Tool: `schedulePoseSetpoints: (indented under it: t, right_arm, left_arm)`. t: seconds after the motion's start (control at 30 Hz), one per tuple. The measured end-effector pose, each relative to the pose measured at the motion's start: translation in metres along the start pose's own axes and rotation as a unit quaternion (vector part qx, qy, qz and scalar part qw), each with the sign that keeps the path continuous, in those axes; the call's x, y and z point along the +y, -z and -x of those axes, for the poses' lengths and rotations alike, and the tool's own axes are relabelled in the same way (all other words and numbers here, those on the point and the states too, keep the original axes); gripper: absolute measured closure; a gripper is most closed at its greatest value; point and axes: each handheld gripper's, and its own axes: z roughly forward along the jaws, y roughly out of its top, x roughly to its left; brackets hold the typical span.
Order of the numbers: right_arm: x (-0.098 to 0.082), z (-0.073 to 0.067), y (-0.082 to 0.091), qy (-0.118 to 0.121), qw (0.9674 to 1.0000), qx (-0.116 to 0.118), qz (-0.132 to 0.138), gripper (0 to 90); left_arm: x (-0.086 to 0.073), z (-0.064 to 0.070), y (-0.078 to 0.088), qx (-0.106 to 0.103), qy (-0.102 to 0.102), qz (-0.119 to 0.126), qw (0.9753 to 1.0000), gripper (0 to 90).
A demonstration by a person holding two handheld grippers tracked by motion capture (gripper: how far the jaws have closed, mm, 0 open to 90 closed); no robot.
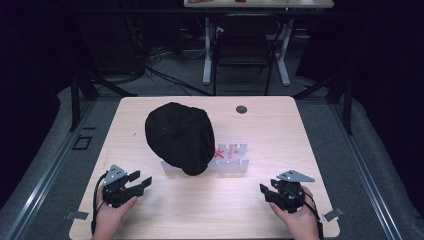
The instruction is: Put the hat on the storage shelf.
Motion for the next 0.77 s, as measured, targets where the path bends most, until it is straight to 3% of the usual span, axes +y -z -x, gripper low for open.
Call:
schedulePoseSetpoints:
  t: [0.33, 0.77]
  right_arm:
    - [-0.016, 0.006, -0.008, -0.001, 0.9999, -0.008, 0.013, 50.2]
    - [-0.022, 0.008, -0.011, 0.003, 0.9998, -0.009, 0.016, 48.7]
  left_arm:
    - [-0.003, 0.007, -0.006, -0.007, -0.017, -0.007, 0.9998, 44.4]
    - [-0.004, 0.008, -0.007, -0.010, -0.017, 0.000, 0.9998, 44.2]
